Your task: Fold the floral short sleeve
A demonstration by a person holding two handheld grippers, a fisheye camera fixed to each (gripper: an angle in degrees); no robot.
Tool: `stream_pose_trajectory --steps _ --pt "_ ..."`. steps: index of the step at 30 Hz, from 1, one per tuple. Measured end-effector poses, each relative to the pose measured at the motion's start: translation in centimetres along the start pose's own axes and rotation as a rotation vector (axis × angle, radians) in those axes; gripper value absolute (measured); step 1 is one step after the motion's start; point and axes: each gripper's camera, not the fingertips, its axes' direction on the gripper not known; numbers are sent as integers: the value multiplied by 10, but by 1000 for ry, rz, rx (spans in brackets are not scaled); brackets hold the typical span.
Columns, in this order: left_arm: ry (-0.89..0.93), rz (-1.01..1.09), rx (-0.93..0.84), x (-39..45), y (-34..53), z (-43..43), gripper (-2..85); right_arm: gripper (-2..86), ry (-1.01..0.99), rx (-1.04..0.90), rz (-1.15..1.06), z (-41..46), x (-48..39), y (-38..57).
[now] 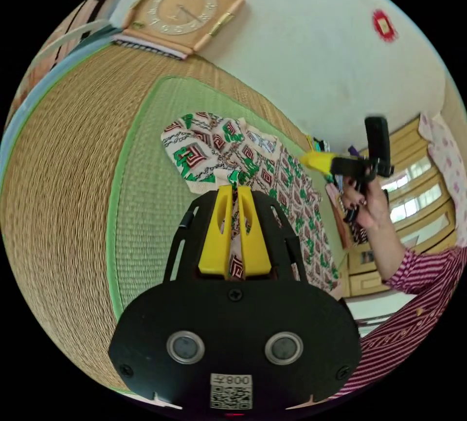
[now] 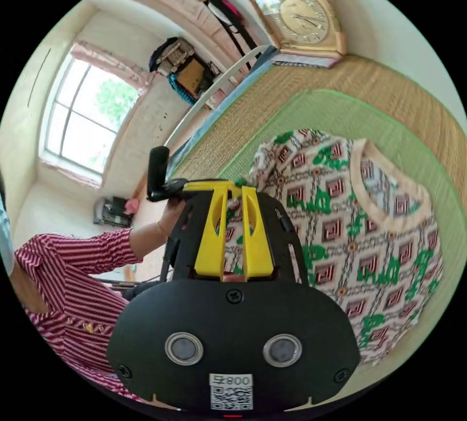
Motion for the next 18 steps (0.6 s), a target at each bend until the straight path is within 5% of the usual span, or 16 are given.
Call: stream_pose_trajectory --steps 10,18 --pt "-110 155 -96 67 10 11 26 67 358 -311 -85 129 -48 -165" --pt "-191 195 -50 98 25 -30 24 7 216 -222 -37 96 -30 -190"
